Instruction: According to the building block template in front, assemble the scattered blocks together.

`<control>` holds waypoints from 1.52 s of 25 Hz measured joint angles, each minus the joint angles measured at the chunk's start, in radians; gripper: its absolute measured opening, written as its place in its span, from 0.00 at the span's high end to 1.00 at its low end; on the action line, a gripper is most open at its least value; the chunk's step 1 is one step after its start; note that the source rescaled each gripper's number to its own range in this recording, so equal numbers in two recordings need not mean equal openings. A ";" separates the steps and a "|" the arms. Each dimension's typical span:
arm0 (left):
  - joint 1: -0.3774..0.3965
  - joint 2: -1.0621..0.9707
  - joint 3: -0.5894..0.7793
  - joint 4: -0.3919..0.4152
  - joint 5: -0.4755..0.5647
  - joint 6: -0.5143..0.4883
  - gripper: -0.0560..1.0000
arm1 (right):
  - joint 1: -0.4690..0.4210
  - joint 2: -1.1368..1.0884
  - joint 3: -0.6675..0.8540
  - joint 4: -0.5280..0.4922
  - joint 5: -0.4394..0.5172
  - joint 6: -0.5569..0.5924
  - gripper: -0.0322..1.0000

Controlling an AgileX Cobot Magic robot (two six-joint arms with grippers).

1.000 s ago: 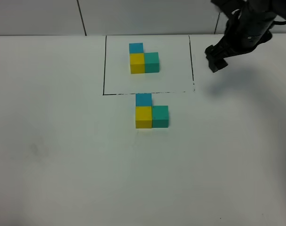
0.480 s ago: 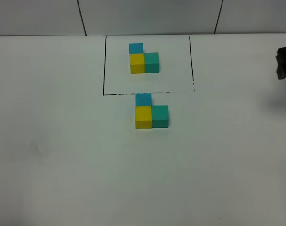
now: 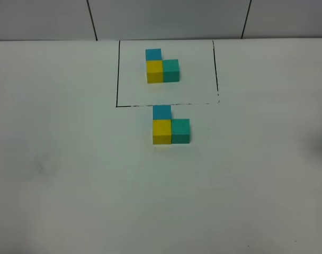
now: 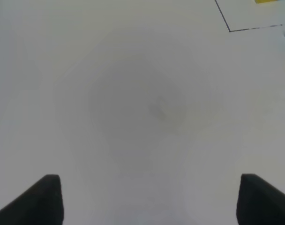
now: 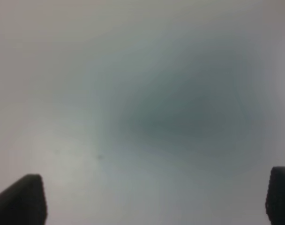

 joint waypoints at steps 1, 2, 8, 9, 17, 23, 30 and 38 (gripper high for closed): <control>0.000 0.000 0.000 0.000 0.000 0.000 0.12 | 0.000 -0.022 0.021 0.011 -0.006 0.001 0.11; 0.000 0.000 0.000 0.000 0.000 0.000 0.12 | 0.000 -0.044 0.046 0.022 -0.011 0.002 0.11; 0.000 0.000 0.000 0.000 0.000 0.001 0.12 | 0.000 -0.197 0.166 0.033 -0.017 0.023 0.11; 0.000 0.000 0.000 0.000 0.000 0.001 0.12 | 0.000 -0.229 0.181 0.033 -0.017 0.030 0.11; 0.000 0.000 0.000 0.000 0.000 0.002 0.12 | 0.000 -0.492 0.291 0.032 0.045 0.064 0.11; 0.000 0.000 0.000 0.000 0.000 0.001 0.12 | 0.000 -0.691 0.334 0.031 0.161 0.098 0.11; 0.000 0.000 0.000 0.000 0.000 0.001 0.12 | 0.017 -0.938 0.431 0.011 0.215 0.124 0.11; 0.000 0.000 0.000 0.000 0.000 0.001 0.12 | 0.065 -1.122 0.501 0.003 0.220 0.127 0.11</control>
